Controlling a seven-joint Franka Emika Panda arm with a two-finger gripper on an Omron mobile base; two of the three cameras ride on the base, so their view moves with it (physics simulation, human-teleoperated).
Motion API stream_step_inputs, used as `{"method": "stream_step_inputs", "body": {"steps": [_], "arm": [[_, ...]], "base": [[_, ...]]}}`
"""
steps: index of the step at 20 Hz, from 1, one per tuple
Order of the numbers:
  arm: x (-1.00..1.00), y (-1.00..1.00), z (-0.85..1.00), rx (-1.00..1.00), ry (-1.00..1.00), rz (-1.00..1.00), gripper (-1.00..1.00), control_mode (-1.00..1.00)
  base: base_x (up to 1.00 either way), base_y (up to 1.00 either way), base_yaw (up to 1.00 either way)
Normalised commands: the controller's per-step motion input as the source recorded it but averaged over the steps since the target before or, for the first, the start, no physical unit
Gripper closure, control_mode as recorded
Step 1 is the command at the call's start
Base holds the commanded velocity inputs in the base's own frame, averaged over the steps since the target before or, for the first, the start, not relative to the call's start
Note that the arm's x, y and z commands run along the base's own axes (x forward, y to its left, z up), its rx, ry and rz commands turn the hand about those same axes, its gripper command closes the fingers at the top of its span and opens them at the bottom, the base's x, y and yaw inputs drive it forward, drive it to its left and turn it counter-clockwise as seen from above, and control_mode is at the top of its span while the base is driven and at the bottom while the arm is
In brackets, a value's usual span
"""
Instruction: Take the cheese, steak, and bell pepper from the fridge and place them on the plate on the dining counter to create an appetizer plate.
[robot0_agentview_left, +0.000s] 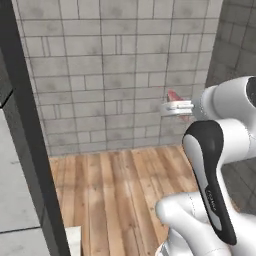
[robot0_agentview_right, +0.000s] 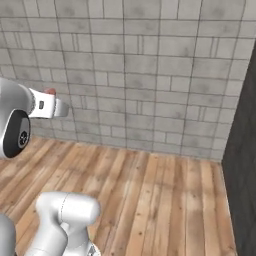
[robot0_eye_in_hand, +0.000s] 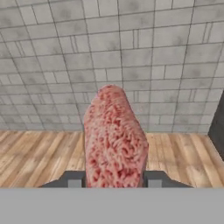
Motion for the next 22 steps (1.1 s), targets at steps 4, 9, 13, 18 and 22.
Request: {"method": "stream_step_inputs", "body": {"steps": [4, 9, 13, 18, 22], "arm": [[0.0, 0.0, 0.0, 0.0, 0.0, 0.0, 1.0, 1.0], [0.0, 0.0, 0.0, 0.0, 0.0, 0.0, 1.0, 1.0], [0.0, 0.0, 0.0, 0.0, 0.0, 0.0, 1.0, 1.0], [0.0, 0.0, 0.0, 0.0, 0.0, 0.0, 1.0, 1.0], [0.0, 0.0, 0.0, 0.0, 0.0, 0.0, 1.0, 1.0]], "base": [[1.0, -0.34, 0.46], [0.98, -0.12, 0.7], [0.81, -0.06, 0.86], [0.73, -0.06, 0.89], [0.68, -0.05, 0.9]]}}
